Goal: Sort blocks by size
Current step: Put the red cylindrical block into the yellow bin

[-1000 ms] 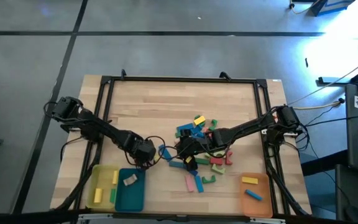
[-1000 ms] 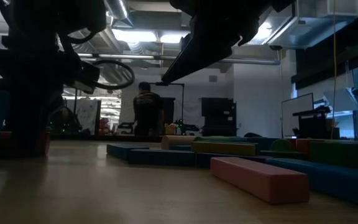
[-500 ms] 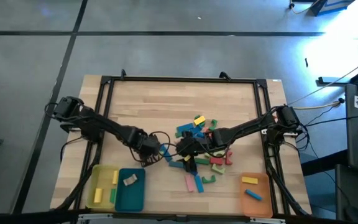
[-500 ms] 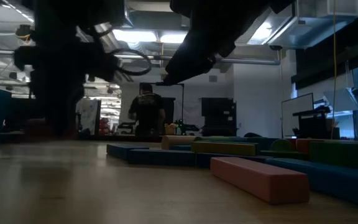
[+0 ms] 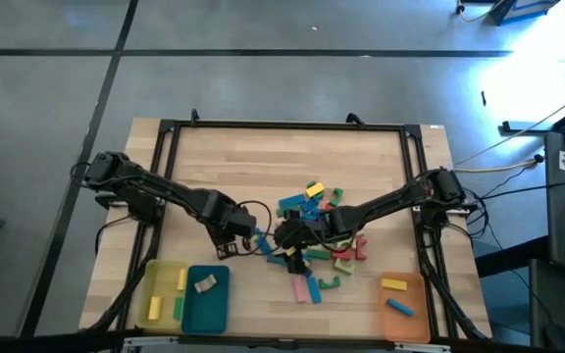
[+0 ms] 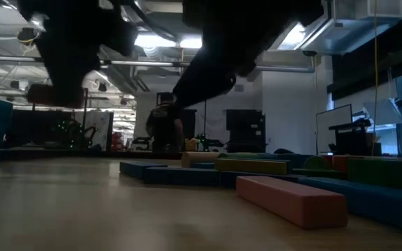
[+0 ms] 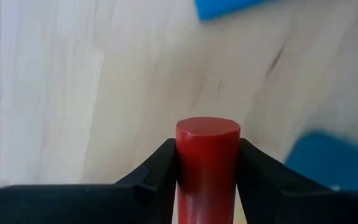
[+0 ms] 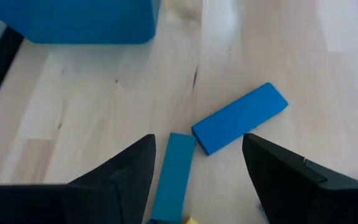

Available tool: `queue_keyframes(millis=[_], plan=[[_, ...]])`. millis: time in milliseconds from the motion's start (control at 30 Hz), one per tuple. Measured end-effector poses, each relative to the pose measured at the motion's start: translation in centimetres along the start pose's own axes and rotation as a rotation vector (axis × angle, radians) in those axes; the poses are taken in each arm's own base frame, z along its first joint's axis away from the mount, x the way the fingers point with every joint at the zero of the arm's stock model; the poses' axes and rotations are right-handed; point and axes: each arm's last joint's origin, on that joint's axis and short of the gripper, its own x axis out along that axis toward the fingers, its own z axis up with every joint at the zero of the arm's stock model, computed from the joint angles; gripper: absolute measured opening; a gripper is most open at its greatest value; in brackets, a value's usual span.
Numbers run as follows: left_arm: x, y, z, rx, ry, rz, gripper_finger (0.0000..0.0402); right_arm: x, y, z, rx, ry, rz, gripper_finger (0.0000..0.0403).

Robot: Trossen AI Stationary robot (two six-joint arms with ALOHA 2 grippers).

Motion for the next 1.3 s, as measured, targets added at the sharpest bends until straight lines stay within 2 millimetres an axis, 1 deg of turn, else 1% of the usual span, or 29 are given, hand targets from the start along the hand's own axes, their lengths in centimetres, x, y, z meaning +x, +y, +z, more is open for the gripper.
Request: queue_keyframes(millis=[67,200,300,400,600,733,833,1033,1167,1300], plan=[[-0.8,-0.3,-0.6,-0.023,0.055,0.002,0.0114,0.7,0.0,-0.4,0.0,0.011,-0.001,0.0243],[-1.7,-1.2,-2.6,-0.087,0.163,-0.029,0.0114,1.7,-0.1,-1.1,0.0,0.036,-0.005,0.0243],[-2.2,-2.6,-4.2,-0.127,0.211,-0.059,0.0115,2.4,-0.1,-1.6,0.0,0.055,-0.008,0.0243],[-2.4,-4.2,-5.9,-0.158,0.239,-0.078,0.0115,2.6,-0.1,-1.8,0.023,0.067,-0.005,0.0243],[-2.7,-7.2,-9.6,-0.282,0.276,-0.065,0.0116,3.0,0.5,-2.1,0.018,0.073,0.006,0.0243],[-2.9,-9.4,-12.3,-0.364,0.269,-0.102,0.0117,3.4,1.2,-2.6,0.003,0.083,0.008,0.0243],[-3.1,-10.8,-14.1,-0.439,0.269,-0.141,0.0117,3.5,1.3,-2.8,-0.001,0.09,-0.006,0.0243],[-2.9,-12.1,-17.9,-0.563,0.26,-0.093,0.0117,4.0,1.1,-3.1,-0.004,0.092,-0.053,0.0243],[-2.3,-12.8,-19.1,-0.593,0.188,-0.067,0.0117,4.1,1.1,-3.3,-0.006,0.104,-0.056,0.0243],[-1.7,-13.1,-19.2,-0.606,0.129,-0.053,0.0118,4.2,1.1,-3.4,-0.006,0.106,-0.05,0.0243]])
